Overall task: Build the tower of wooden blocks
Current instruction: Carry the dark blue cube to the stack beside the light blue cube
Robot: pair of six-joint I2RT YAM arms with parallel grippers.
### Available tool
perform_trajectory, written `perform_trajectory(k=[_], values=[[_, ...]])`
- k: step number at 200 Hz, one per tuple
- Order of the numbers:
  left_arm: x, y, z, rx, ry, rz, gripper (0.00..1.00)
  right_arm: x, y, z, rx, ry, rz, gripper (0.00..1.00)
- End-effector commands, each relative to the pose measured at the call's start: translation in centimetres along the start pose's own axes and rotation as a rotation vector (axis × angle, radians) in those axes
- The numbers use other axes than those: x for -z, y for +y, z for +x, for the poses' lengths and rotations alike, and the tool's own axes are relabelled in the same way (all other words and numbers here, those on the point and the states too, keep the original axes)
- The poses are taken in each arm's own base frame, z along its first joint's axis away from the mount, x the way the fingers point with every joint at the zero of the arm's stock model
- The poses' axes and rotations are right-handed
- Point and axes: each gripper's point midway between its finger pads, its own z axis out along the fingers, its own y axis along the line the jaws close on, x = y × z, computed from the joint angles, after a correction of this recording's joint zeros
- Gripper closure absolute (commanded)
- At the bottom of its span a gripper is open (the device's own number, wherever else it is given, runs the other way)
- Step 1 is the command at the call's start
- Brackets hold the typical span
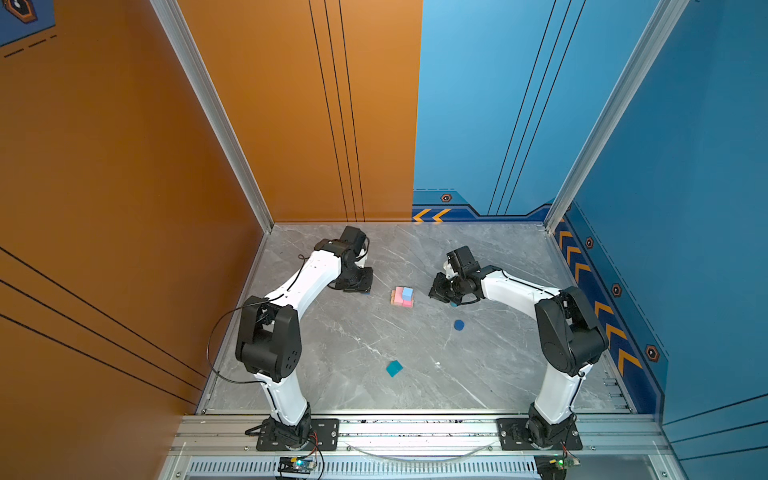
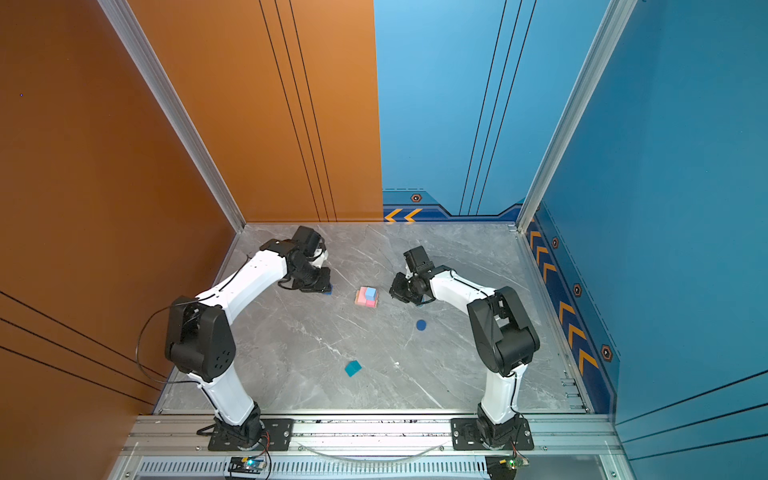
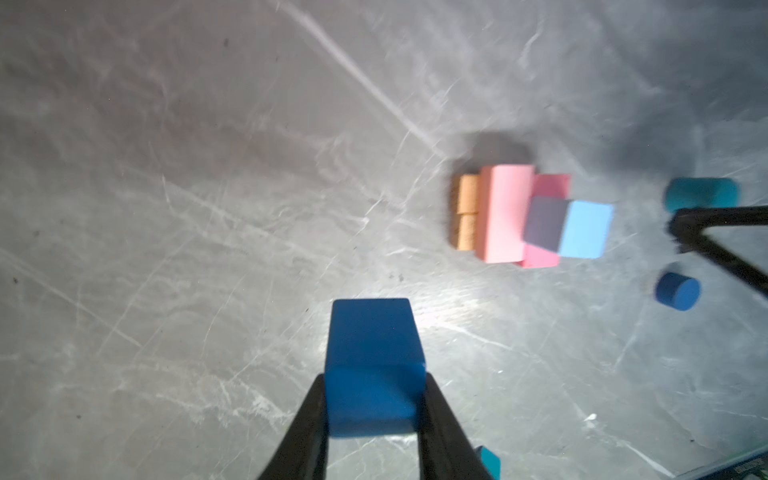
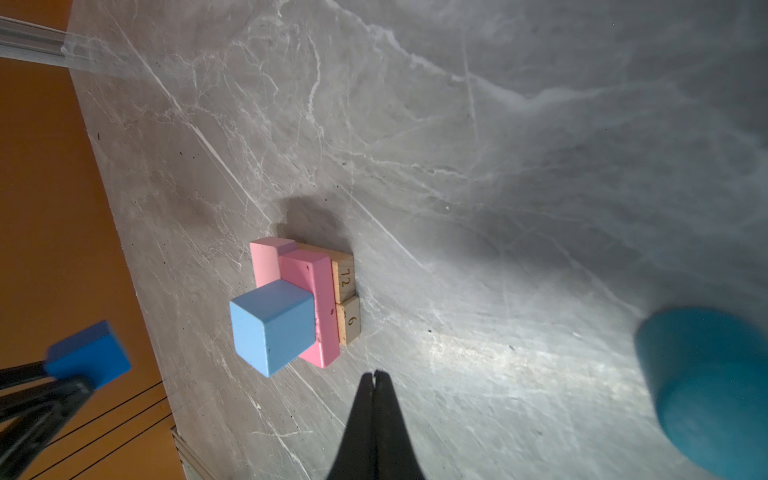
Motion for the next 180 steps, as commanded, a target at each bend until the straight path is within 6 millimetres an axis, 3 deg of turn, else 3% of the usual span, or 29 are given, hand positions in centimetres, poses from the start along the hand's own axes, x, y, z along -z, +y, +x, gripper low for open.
perform_trajectory(k=[1, 81, 180], values=[[-1.2, -2.2, 0.2, -0.023, 0.072, 0.036, 0.80, 1.0, 0.6, -0.2, 0.017, -0.014, -0.029, 0.96], [-5.2, -6.6, -1.5, -0.063, 0.129, 0.090, 0.81, 1.8, 0.2, -0.4, 0.012, -0.022, -0.035, 0.96], [-7.1, -7.3, -1.1, -0.063, 0.171, 0.090, 0.80, 1.8, -0.2, -0.4, 0.004, -0.021, -0.034, 0.96]])
